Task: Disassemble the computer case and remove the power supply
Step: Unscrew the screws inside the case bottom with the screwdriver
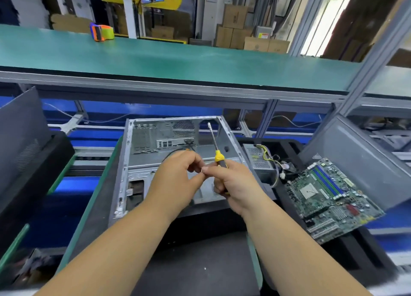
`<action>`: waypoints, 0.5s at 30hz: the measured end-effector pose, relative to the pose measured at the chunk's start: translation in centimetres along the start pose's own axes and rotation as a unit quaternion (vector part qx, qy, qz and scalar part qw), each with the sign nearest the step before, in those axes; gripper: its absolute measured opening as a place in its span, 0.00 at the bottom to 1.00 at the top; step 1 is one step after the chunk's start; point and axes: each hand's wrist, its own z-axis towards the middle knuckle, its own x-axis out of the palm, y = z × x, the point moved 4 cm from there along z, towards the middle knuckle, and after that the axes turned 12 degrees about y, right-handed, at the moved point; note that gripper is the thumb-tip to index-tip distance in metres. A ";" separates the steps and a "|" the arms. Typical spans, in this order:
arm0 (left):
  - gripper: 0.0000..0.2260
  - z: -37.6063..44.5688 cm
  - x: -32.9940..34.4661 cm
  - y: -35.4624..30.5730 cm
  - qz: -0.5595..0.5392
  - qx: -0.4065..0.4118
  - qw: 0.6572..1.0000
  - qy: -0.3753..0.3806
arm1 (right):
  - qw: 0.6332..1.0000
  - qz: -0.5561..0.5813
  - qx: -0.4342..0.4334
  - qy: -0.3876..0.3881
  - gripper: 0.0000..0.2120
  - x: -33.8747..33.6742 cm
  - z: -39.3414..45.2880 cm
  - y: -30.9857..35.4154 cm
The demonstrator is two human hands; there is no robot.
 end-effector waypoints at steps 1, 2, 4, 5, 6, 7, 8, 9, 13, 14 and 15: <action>0.06 0.4 0.9 -0.7 0.001 0.005 1.000 0.010 | 1.000 0.000 -0.003 -0.006 0.06 -1.2 -0.5 0.0; 0.07 0.8 1.9 -1.4 0.003 0.010 1.000 0.021 | 1.000 0.000 -0.007 -0.013 0.07 -2.5 -0.9 0.0; 0.09 1.5 3.9 -2.8 0.005 0.022 0.999 0.041 | 0.999 -0.013 -0.018 -0.037 0.06 -5.2 -1.8 0.0; 0.11 1.8 5.0 -3.4 0.002 0.025 0.998 0.049 | 0.998 -0.030 -0.023 -0.059 0.06 -6.7 -2.3 -0.1; 0.14 2.1 6.0 -4.0 -0.002 0.021 0.998 0.056 | 0.994 -0.057 -0.026 -0.089 0.07 -8.5 -2.7 -0.1; 0.17 2.4 7.0 -4.4 -0.005 0.014 0.998 0.063 | 0.988 -0.093 -0.028 -0.123 0.07 -10.3 -3.2 -0.2; 0.19 2.6 7.8 -4.7 -0.006 0.005 0.998 0.070 | 0.978 -0.134 -0.026 -0.156 0.06 -12.2 -3.7 -0.3; 0.19 2.7 8.7 -5.0 -0.009 -0.004 0.997 0.077 | 0.968 -0.171 -0.021 -0.183 0.06 -14.1 -4.2 -0.5; 0.15 3.2 11.3 -6.1 -0.025 -0.025 0.995 0.098 | 0.943 -0.230 0.015 -0.239 0.05 -20.0 -5.6 -2.5; 0.14 3.3 11.7 -6.4 -0.027 -0.028 0.994 0.101 | 0.944 -0.225 0.023 -0.239 0.05 -20.9 -5.7 -3.2; 0.13 3.4 12.2 -6.8 -0.025 -0.028 0.994 0.104 | 0.946 -0.221 0.030 -0.237 0.05 -21.7 -5.7 -3.8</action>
